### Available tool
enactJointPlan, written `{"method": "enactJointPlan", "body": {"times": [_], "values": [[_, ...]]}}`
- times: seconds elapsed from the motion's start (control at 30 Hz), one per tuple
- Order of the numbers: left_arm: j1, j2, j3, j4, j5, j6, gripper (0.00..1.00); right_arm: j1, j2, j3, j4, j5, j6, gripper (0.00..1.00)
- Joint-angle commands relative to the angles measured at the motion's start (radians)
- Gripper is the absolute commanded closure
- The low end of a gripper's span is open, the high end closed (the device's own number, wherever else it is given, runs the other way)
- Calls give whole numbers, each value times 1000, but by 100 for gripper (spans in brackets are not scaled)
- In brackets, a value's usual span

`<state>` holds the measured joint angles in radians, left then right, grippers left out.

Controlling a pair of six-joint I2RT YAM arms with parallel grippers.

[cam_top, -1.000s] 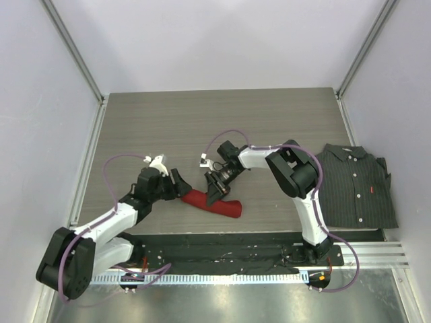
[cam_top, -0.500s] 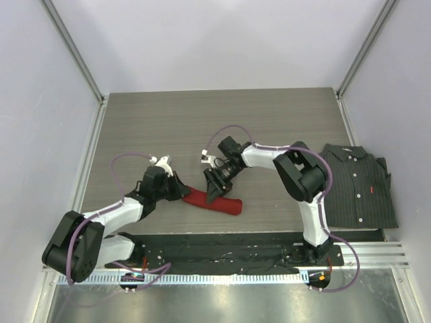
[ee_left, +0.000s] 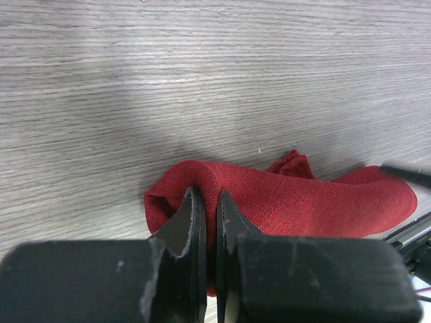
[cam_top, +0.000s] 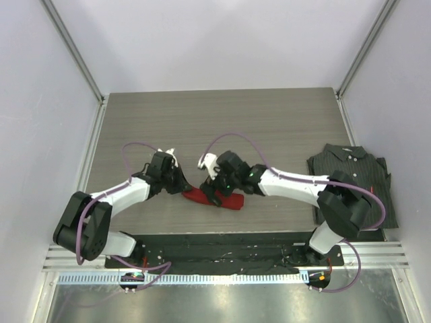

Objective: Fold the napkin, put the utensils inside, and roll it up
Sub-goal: Roll the napkin with the utensil

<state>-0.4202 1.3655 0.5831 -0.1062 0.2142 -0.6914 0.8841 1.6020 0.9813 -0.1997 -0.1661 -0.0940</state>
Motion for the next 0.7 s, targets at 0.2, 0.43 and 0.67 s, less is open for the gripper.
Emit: {"method": "enactJointPlan", "body": {"times": [0.2, 0.43, 0.67], "values": [[11, 63, 67, -122, 86, 27, 100, 113, 56, -1, 141, 189, -127, 4], [11, 61, 73, -121, 88, 32, 100, 104, 134, 48, 79, 174, -110, 24], [12, 34, 81, -113, 77, 41, 85, 6, 165, 74, -1, -111, -36, 53]]}}
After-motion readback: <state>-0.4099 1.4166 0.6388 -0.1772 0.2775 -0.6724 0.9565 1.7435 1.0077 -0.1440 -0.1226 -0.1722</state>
